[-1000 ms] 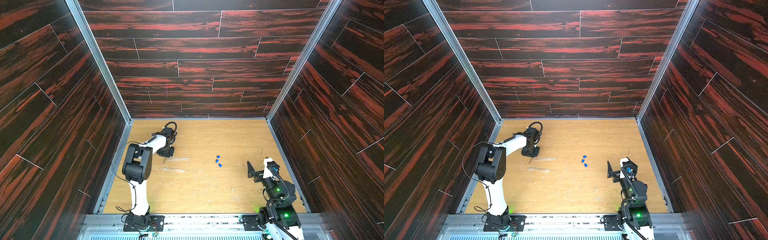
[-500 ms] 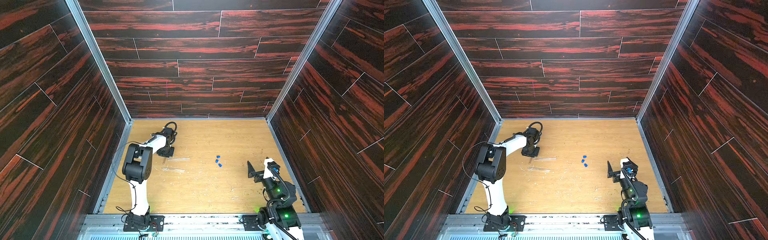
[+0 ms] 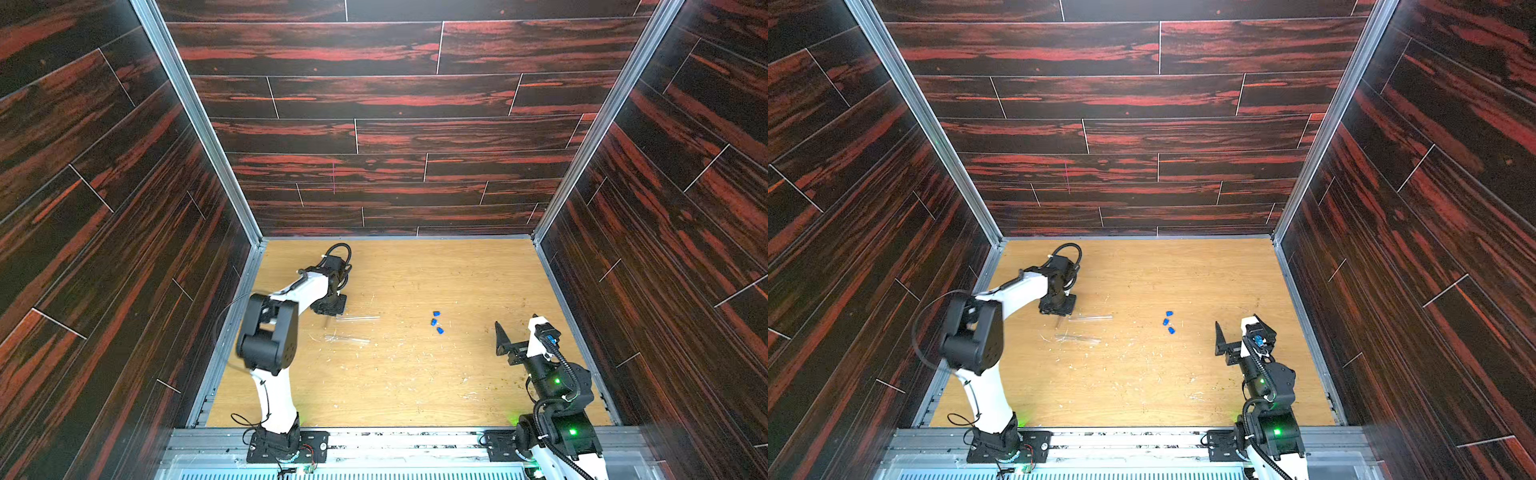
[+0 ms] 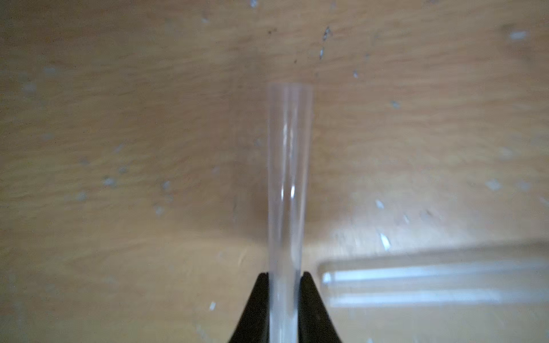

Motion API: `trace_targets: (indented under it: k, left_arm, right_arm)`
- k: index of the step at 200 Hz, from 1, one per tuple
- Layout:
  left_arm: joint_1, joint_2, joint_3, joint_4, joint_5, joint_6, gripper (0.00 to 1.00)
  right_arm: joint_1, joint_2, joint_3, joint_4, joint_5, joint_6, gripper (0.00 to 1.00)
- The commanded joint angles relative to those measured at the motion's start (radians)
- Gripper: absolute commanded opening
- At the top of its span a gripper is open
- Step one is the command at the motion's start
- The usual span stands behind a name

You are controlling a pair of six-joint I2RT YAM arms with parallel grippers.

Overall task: Insert stoppers into test tubes
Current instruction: Pick up the test tube at the center of the board.

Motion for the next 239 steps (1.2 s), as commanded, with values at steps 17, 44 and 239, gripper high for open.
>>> trace_targets:
  k: [17,44,239]
  left_arm:
    - [0.003,-0.228,-0.077,0.030,0.064,0.087,0.13]
    - [-0.007,-0.353,-0.100,0.014,0.136,0.184,0.13]
    - [-0.168,-0.571,-0.026,-0.319,0.379,0.876,0.09]
  right_arm:
    - [0.005,0.026,0.030,-0.005,0.061,0.072,0.99]
    - [0.005,0.084,0.091,-0.024,0.010,0.103,0.99]
    - [0.278,1.323,0.842,-0.051,-0.633,0.883,0.91]
